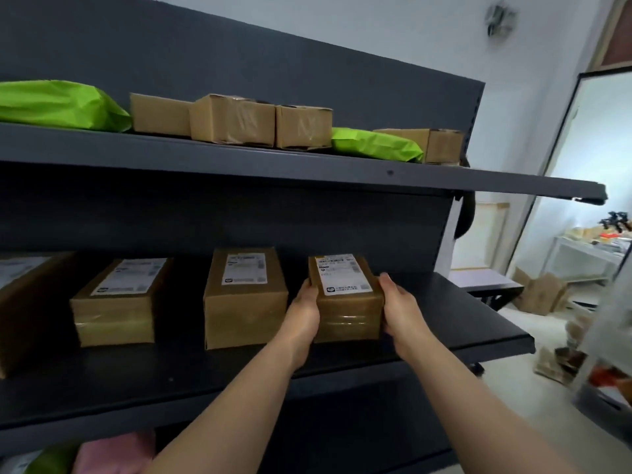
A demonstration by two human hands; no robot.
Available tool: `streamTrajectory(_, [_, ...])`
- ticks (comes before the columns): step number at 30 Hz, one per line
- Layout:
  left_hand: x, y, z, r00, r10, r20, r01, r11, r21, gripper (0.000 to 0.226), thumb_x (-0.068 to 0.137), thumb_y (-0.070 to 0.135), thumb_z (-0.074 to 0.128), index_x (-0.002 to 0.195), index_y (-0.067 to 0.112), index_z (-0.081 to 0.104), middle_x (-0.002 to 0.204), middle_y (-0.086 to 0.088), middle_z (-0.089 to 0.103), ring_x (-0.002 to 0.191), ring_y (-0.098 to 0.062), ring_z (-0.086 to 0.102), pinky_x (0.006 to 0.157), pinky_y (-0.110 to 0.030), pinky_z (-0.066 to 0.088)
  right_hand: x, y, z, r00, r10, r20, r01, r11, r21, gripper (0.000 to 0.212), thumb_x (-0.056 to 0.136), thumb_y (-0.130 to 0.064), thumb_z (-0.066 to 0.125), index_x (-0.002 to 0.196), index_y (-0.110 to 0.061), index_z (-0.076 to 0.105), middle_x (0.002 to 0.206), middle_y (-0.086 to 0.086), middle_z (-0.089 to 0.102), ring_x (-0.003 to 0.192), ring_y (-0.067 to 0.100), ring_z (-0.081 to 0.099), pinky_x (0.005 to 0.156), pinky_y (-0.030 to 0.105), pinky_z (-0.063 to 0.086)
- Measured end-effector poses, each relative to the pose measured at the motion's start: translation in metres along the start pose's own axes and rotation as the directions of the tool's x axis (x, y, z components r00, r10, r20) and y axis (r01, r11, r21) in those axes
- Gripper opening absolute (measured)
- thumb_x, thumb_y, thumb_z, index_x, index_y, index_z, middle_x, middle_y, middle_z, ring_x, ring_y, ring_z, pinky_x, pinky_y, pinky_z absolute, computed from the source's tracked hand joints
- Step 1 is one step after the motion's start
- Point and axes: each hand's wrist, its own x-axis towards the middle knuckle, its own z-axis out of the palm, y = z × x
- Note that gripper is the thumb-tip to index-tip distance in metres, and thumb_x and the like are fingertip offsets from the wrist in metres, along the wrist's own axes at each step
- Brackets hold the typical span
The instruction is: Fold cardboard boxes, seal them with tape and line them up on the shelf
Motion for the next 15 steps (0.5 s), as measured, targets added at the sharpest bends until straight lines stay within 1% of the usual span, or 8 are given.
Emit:
streamTrajectory(2, [0.02,-0.005,0.005,0.998,-0.014,-0.063,0.015,1.0,0.018,0.046,0.102,0.048,0.032,0.146,0.036,0.04,0.126,0.0,0.064,0.113,-0.021,0.06,0.105,-0.046,0.044,0.021,0.004,0.003,1.0,0.014,0.028,-0.014,1.0,0.007,0.04,0.098,-0.052,0.041,0.111,-0.022,0.065,0.1,0.002,0.072,0.093,0.02,0.067,0.078,0.032,0.054])
streamTrajectory(4, [0.039,-0.011,0.007,0.994,-0.018,-0.106,0.02,1.0,0.017,0.047,0.103,0.046,0.032,0.148,0.033,0.037,0.126,-0.002,0.064,0.112,-0.022,0.061,0.105,-0.045,0.045,0.036,0.006,0.008,0.999,0.025,0.034,-0.025,1.0,-0.006,0.037,0.099,-0.051,0.038,0.105,-0.025,0.063,0.098,0.001,0.07,0.089,0.016,0.065,0.067,0.026,0.048])
streamTrajectory(5, [0.047,-0.013,0.009,0.993,-0.023,-0.119,0.025,1.0,0.015,0.048,0.103,0.044,0.032,0.148,0.031,0.037,0.125,-0.003,0.064,0.111,-0.022,0.061,0.104,-0.044,0.045,0.045,0.008,0.01,0.999,0.025,0.033,-0.025,1.0,-0.017,0.035,0.099,-0.052,0.036,0.103,-0.027,0.061,0.098,0.0,0.068,0.089,0.015,0.063,0.065,0.025,0.045])
streamTrajectory(8, [0.067,-0.015,0.015,0.987,-0.043,-0.155,0.047,0.999,0.018,0.043,0.104,0.041,0.031,0.144,0.03,0.042,0.121,-0.004,0.063,0.108,-0.023,0.06,0.104,-0.043,0.045,0.066,0.016,0.015,0.998,0.026,0.055,-0.025,0.999,-0.023,0.037,0.1,-0.052,0.035,0.101,-0.025,0.061,0.099,0.001,0.068,0.091,0.016,0.064,0.069,0.028,0.048])
streamTrajectory(10, [0.075,-0.015,0.018,0.981,-0.057,-0.186,0.069,0.996,0.057,0.041,0.105,0.04,0.03,0.143,0.031,0.043,0.12,-0.005,0.062,0.108,-0.025,0.06,0.103,-0.044,0.045,0.078,0.022,0.018,0.998,0.033,0.06,-0.031,0.999,-0.027,0.041,0.099,-0.053,0.034,0.107,-0.023,0.061,0.102,0.003,0.068,0.094,0.019,0.064,0.075,0.031,0.049])
streamTrajectory(12, [0.083,-0.017,0.02,0.98,-0.047,-0.192,0.068,0.992,0.103,0.045,0.105,0.04,0.029,0.148,0.032,0.035,0.127,-0.008,0.06,0.112,-0.028,0.059,0.104,-0.045,0.045,0.087,0.025,0.019,0.998,0.019,0.059,-0.017,0.999,-0.032,0.039,0.1,-0.052,0.033,0.109,-0.023,0.058,0.103,0.003,0.066,0.093,0.018,0.063,0.072,0.03,0.048])
streamTrajectory(14, [0.089,-0.019,0.022,0.981,-0.027,-0.193,0.054,0.989,0.134,0.05,0.105,0.042,0.028,0.154,0.033,0.022,0.134,-0.009,0.057,0.117,-0.028,0.057,0.105,-0.045,0.044,0.094,0.026,0.019,0.997,-0.001,0.073,0.004,0.999,-0.05,0.036,0.101,-0.051,0.032,0.11,-0.025,0.055,0.103,0.002,0.064,0.092,0.015,0.061,0.067,0.028,0.046])
streamTrajectory(15, [0.088,-0.019,0.023,0.978,-0.027,-0.208,0.059,0.987,0.15,0.052,0.105,0.043,0.027,0.155,0.033,0.017,0.137,-0.009,0.054,0.119,-0.028,0.056,0.106,-0.045,0.043,0.094,0.026,0.019,0.998,-0.001,0.064,0.006,0.997,-0.08,0.037,0.101,-0.051,0.031,0.112,-0.025,0.054,0.104,0.002,0.064,0.092,0.015,0.061,0.068,0.028,0.046])
